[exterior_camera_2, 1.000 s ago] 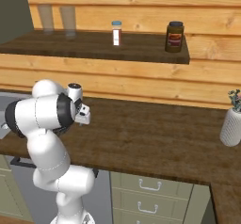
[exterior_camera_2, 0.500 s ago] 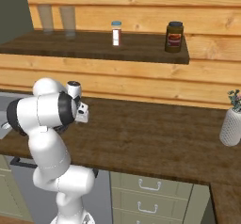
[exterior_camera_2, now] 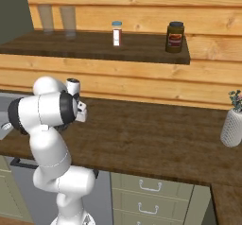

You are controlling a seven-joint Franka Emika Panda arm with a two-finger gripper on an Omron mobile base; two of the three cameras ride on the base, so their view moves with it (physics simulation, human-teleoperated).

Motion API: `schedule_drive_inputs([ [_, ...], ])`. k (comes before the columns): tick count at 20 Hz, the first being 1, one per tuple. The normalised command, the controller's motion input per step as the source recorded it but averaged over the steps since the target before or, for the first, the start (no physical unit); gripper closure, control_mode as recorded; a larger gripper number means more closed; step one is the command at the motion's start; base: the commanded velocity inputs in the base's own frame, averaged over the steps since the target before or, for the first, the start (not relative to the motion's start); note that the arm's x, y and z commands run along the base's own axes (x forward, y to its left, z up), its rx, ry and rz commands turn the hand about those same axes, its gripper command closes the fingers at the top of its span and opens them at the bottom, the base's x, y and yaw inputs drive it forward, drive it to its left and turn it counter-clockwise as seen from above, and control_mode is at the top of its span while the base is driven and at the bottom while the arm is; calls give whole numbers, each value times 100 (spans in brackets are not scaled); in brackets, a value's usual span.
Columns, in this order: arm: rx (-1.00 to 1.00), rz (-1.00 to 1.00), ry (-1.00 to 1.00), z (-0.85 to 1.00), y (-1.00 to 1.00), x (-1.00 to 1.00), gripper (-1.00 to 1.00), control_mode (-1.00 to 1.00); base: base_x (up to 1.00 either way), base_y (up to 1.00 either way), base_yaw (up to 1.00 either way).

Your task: Pick up the bowls on the counter and stack them on top of one another in the open cabinet. Place the smaller bowl on top of the larger bowl.

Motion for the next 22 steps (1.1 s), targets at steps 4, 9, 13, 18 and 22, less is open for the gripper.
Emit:
schedule_drive_inputs([
  [4, 0, 0, 0, 9, 0, -25, 100, -100, 0, 0, 0],
  [9, 7, -1, -15, 11, -8, -46, 100, -100, 0, 0, 0],
  [13, 14, -3, -25, 20, -29, -61, 100, -100, 0, 0, 0],
  [18, 5, -6, -9, 65, -42, -53, 100, -100, 0, 0, 0],
  [22, 0, -6, 0, 98, -42, -55, 100, -100, 0, 0, 0],
])
